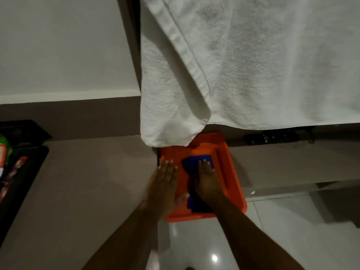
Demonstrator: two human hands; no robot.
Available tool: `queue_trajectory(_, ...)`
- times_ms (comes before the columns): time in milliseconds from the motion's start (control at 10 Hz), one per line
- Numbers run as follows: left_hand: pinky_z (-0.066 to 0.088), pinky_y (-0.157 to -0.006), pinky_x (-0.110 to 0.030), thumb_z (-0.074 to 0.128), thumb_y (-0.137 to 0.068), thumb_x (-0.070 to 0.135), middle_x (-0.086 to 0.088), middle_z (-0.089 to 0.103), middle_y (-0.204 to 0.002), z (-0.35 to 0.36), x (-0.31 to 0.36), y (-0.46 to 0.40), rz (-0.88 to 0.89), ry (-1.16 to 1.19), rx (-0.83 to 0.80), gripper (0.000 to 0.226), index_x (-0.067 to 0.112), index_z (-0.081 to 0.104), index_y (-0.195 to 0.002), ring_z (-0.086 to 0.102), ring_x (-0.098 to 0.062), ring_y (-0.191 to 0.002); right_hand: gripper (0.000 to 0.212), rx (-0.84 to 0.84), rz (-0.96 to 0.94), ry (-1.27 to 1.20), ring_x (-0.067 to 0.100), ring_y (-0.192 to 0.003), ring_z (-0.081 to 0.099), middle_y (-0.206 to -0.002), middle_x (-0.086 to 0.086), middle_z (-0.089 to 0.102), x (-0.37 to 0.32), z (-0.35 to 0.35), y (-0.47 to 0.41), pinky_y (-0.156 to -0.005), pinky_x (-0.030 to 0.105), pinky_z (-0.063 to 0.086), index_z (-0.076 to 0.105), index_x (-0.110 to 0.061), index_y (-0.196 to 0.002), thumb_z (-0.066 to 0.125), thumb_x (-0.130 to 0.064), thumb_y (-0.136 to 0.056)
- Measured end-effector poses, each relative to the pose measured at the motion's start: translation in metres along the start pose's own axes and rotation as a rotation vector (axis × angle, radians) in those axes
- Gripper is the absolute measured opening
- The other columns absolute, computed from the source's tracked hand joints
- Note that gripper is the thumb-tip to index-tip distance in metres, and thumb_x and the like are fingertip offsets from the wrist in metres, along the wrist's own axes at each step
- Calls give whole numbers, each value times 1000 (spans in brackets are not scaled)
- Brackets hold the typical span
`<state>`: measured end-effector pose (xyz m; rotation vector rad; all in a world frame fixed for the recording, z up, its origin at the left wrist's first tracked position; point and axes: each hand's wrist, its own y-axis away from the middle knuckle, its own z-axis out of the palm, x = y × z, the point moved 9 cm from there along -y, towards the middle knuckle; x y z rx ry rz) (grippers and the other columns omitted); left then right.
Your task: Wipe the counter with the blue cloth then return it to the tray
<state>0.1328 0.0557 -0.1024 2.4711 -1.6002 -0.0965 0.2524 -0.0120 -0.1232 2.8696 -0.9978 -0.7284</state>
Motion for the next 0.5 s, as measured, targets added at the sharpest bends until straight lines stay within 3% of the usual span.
queue_trajectory(100,-11,-122,-45,-8,-68,91,-16,-18,-160,11,-4,-2,35,1,-27,123,3,-4,-154,-16,-31,-151,65,-10,-23,69,27,-148,-7,-161,13,-4,10,24,-5,-119,42,-6,4,-12,-151,20,-47,-100)
queue_trajectory(200,-10,-122,-46,-9,-66,93,-18,-13,-162,12,-3,-3,20,-18,-30,126,2,-1,-154,-15,-32,-151,73,-55,-49,113,26,-147,-15,-160,13,-12,14,30,-9,-117,42,-10,-6,-14,-151,14,-57,-95)
queue_trajectory(400,-13,-119,-42,3,-71,93,-16,-12,-164,2,-6,2,10,14,-38,121,6,-4,-155,-16,-29,-151,72,-91,-11,24,23,-147,-10,-161,12,-7,16,10,0,-116,39,-9,-2,-12,-151,20,-55,-97)
queue_trajectory(500,1,-123,-47,15,-71,94,-19,3,-165,-36,-24,24,-41,142,83,123,6,8,-156,1,-34,-153,71,-11,-9,60,25,-148,-6,-161,13,-3,6,-29,20,-117,39,-5,3,-9,-151,28,-50,-99)
